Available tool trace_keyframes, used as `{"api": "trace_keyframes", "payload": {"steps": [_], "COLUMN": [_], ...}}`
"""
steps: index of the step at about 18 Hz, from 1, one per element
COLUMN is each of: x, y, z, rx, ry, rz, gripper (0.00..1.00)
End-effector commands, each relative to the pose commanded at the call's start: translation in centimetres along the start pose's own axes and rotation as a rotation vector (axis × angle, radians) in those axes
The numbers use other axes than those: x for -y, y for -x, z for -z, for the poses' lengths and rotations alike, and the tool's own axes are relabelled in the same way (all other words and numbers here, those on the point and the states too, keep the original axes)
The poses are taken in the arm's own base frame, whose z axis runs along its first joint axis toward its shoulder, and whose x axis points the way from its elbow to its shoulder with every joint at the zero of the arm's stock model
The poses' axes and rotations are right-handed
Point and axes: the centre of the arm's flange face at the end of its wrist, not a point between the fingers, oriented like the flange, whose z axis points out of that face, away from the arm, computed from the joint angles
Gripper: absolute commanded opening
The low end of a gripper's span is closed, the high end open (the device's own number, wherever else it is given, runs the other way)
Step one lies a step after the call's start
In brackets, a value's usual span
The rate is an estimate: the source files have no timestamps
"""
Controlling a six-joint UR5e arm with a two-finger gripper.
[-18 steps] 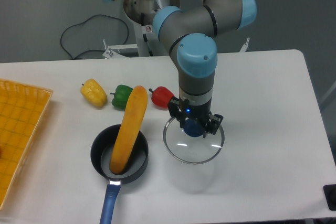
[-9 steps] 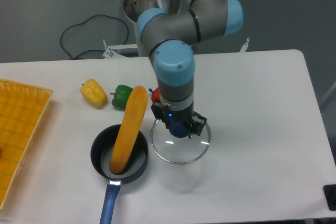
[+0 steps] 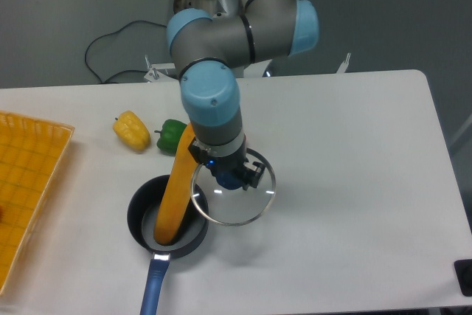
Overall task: Close the pot lid
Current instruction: 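Carry the held glass lid toward the saucepan and over its rim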
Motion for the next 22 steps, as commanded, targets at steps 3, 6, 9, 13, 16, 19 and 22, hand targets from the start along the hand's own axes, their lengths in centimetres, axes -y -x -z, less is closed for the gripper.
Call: {"api": "trace_keyframes", "payload": {"steps": [3, 6, 9, 13, 16, 19, 22], "x": [0.7, 1.2, 1.4, 1.7, 2.0, 2.5, 3.7], "y": [-1.0, -1.6, -1.8, -1.8, -1.9, -2.4, -3.0], "z": [-0.8, -1.2, -1.1, -0.6, -0.9, -1.4, -2.3], "rx": [-0.010, -0.016, -0.030, -0.031, -0.035, -0.038, -0.065], "ry": [0.008, 0.011, -0.001, -0.004, 0.004, 0.009, 0.031], "rz": [-0.002, 0.016, 0.030, 0.061, 0.077, 0.085, 0.125], "gripper": [0.60, 0.60, 0.60, 0.60, 0.60, 0.60, 0.60]}}
